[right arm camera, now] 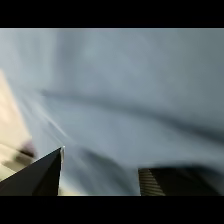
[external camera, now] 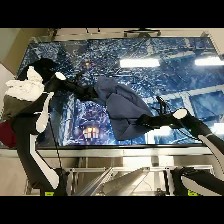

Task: Fold the shirts.

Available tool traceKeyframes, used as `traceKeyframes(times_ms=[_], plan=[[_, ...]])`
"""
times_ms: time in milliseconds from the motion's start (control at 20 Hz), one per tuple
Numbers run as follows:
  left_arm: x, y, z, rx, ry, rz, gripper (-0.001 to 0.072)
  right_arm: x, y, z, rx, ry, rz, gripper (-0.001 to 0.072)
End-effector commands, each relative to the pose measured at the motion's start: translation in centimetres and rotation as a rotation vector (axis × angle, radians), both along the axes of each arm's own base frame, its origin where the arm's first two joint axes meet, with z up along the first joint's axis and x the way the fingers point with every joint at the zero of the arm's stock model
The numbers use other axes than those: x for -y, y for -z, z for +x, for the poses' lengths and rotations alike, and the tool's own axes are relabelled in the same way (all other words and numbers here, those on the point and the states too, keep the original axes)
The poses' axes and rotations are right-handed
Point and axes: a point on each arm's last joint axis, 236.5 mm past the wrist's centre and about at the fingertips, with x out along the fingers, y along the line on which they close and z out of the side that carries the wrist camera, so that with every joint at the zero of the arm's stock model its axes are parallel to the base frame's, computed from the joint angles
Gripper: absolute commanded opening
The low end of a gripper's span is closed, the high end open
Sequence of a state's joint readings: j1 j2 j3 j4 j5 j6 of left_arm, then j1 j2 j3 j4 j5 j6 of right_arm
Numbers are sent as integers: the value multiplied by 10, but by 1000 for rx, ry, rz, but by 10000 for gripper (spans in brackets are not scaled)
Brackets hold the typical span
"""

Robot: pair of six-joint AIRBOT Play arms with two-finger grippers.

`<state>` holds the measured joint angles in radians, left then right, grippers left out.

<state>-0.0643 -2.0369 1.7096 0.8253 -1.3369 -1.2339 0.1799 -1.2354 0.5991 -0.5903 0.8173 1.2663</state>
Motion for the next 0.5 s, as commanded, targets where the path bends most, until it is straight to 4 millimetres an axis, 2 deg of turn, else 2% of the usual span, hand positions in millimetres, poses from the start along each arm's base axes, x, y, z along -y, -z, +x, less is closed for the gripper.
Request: traceKeyframes(times_ms=[0, 100, 200, 250, 300, 350, 400, 450], plan=[[6, 11, 27, 63, -29, 22, 699, -13, 2, 31, 49, 107, 96, 527], [14, 19, 30, 57, -17, 21, 588, -10, 7, 38, 58, 134, 88, 521], [18, 25, 31, 40, -16, 20, 418, -9, 5, 44, 71, 140, 83, 423], [20, 26, 30, 28, -14, 17, 282, -7, 4, 48, 84, 149, 77, 351], [23, 26, 29, 19, -4, 15, 104, -4, 4, 53, 97, 164, 66, 306], [24, 24, 29, 20, 1, 13, 0, 0, 5, 58, 110, 183, 51, 208], [24, 21, 30, 17, -4, 12, -2, 3, 6, 62, 121, 197, 39, 91], [25, 18, 31, 14, -11, 11, -2, 5, 7, 64, 127, 206, 31, 52]])
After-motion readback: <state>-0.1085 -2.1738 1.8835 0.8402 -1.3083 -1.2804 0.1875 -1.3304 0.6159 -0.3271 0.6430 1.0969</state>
